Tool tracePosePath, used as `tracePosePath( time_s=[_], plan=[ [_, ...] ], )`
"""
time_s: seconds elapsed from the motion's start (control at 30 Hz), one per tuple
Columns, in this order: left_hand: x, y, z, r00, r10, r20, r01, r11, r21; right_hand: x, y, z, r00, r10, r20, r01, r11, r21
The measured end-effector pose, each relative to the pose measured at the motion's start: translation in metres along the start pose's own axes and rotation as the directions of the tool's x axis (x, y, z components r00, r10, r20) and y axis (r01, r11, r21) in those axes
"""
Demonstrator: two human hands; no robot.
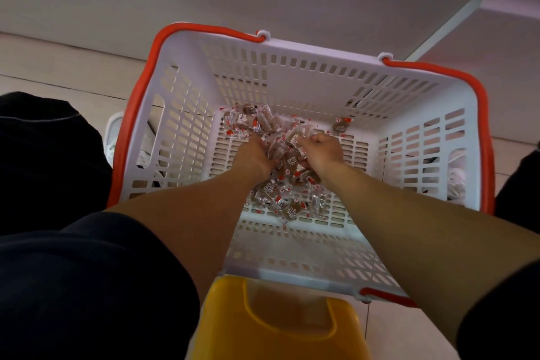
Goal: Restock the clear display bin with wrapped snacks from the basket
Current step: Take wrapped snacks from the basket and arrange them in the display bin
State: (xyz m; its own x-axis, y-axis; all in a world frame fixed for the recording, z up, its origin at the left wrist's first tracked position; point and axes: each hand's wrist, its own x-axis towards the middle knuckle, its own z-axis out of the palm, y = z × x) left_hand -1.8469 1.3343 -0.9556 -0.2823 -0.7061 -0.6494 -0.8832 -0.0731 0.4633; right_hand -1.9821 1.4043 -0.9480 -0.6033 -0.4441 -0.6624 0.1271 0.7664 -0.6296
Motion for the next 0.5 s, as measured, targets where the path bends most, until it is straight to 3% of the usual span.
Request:
tracePosePath(
  time_s=[0.17, 0.3, 0.4, 0.5],
  plan=[
    [0.001, 0.006, 0.003, 0.995, -0.057, -0.084, 0.049, 0.995, -0.086, -0.001, -0.001, -0.002, 1.000, 0.013, 0.005, -0.013, 1.000, -0.010],
    [0.001, 0.006, -0.010, 0.995, 0.001, -0.100, -0.026, 0.967, -0.253, -0.002, -0.006, -0.005, 0.999, 0.033, 0.017, -0.032, 0.999, -0.041],
    [-0.005, 0.009, -0.032, 0.998, -0.013, 0.058, 0.043, 0.829, -0.558, -0.006, -0.016, -0.018, 0.997, 0.002, 0.080, 0.002, 0.999, -0.053],
    [-0.013, 0.010, -0.055, 0.960, 0.045, 0.277, 0.161, 0.722, -0.673, -0.015, -0.031, -0.042, 0.974, -0.046, 0.222, 0.059, 0.997, -0.052]
  ],
)
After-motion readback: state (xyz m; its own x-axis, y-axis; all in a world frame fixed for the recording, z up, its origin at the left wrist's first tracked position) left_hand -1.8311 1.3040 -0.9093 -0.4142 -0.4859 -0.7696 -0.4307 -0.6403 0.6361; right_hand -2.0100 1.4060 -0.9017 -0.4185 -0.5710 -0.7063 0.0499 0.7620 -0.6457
